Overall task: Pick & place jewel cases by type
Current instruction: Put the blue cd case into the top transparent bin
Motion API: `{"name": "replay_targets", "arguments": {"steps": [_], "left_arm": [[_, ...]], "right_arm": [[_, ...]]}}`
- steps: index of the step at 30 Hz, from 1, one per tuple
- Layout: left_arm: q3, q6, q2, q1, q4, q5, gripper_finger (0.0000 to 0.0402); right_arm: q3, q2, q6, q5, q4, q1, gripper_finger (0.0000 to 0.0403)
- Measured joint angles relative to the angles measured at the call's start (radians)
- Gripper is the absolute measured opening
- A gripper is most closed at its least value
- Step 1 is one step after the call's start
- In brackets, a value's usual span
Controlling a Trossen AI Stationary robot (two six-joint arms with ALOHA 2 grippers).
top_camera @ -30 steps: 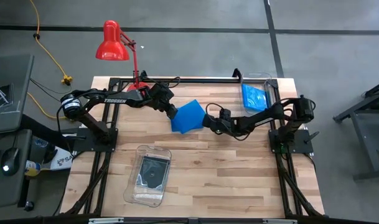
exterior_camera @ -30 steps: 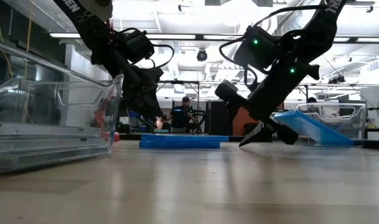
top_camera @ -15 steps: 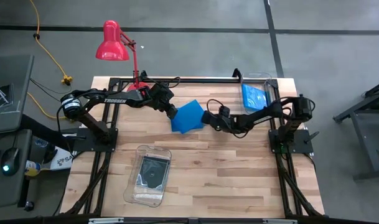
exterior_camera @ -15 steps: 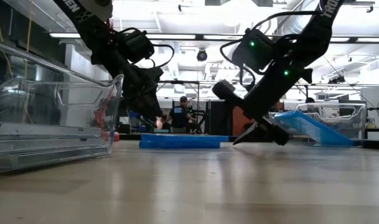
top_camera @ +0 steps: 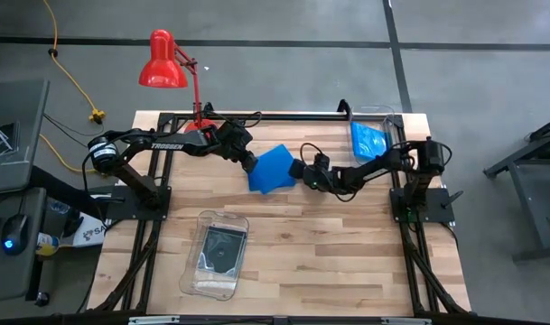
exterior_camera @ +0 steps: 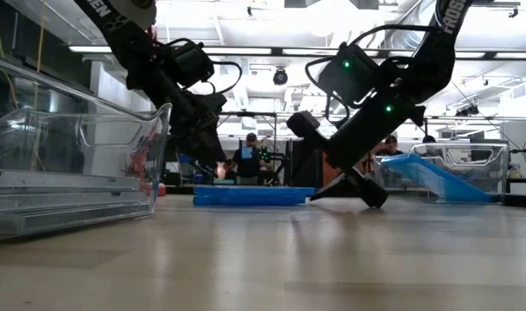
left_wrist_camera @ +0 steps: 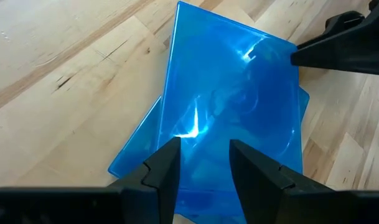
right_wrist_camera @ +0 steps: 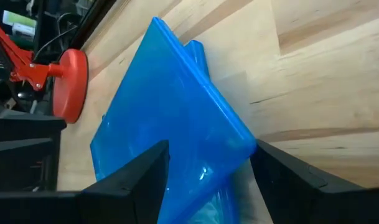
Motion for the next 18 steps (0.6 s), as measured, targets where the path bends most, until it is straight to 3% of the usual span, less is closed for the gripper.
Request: {"name": "replay_targets", "arguments": {"steps": [11, 18], "left_arm": [[0.0, 0.002, 0.0, 0.0, 0.0, 0.006, 0.0133], [0.0, 0.019, 0.076, -0.016, 0.011, 0.111, 0.0133]], "right_arm": [[0.0, 0.005, 0.012, -0.054, 0.022, -0.048, 0.0216], [-0.001, 0.006, 0.003, -0.051, 0.021, -0.05, 0.0215]]}}
